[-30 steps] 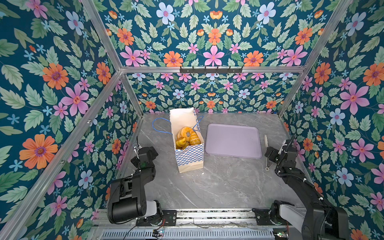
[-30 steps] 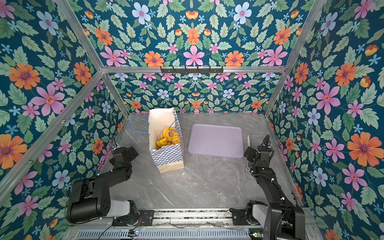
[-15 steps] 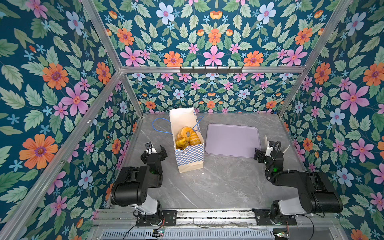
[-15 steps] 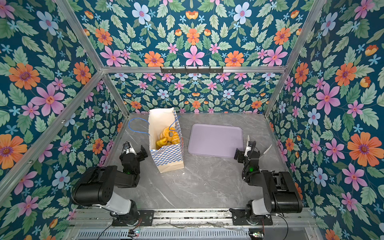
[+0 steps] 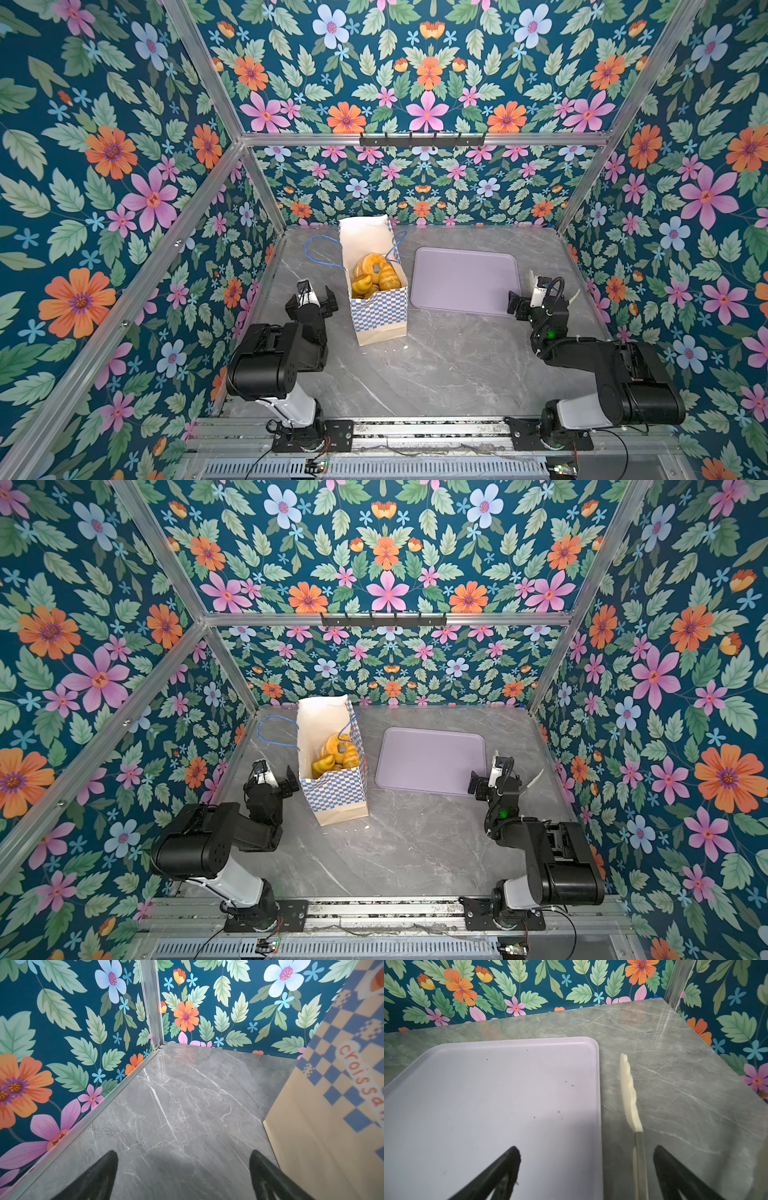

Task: Place the fake bread into the paper bag

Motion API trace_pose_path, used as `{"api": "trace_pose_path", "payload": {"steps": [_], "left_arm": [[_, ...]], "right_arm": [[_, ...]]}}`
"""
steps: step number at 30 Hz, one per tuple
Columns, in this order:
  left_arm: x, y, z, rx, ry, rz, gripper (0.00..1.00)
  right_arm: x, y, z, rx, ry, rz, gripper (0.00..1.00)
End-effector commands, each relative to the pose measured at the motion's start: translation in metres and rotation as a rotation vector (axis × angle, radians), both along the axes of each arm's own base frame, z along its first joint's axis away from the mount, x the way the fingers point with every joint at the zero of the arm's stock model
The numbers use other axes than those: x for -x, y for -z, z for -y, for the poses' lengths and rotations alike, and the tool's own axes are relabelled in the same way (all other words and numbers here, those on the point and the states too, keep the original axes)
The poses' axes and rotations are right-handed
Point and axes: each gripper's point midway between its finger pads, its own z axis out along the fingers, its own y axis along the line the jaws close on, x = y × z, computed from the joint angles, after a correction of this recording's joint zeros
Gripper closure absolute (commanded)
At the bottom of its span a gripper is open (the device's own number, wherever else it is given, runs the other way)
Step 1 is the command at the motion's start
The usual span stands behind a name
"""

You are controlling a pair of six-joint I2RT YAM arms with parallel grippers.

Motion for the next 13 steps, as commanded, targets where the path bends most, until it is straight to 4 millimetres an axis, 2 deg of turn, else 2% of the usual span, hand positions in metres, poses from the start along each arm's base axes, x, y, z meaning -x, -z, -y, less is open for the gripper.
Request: {"api": "trace_pose_path", "payload": {"steps": [1,13], "left_arm": [[-0.0015,-0.0075,0.001,-0.007,0.006,0.03,0.0],[-0.0017,-0.0078,0.0008,-0.007,0.005,0.03,0.0]], "right_arm": [[-0.0028,-0.0062,-0.0011,0.011,-0.012,0.025,0.01],[-0.0038,-0.0059,-0.0006,0.003,-0.014,0.02,0.01]]}}
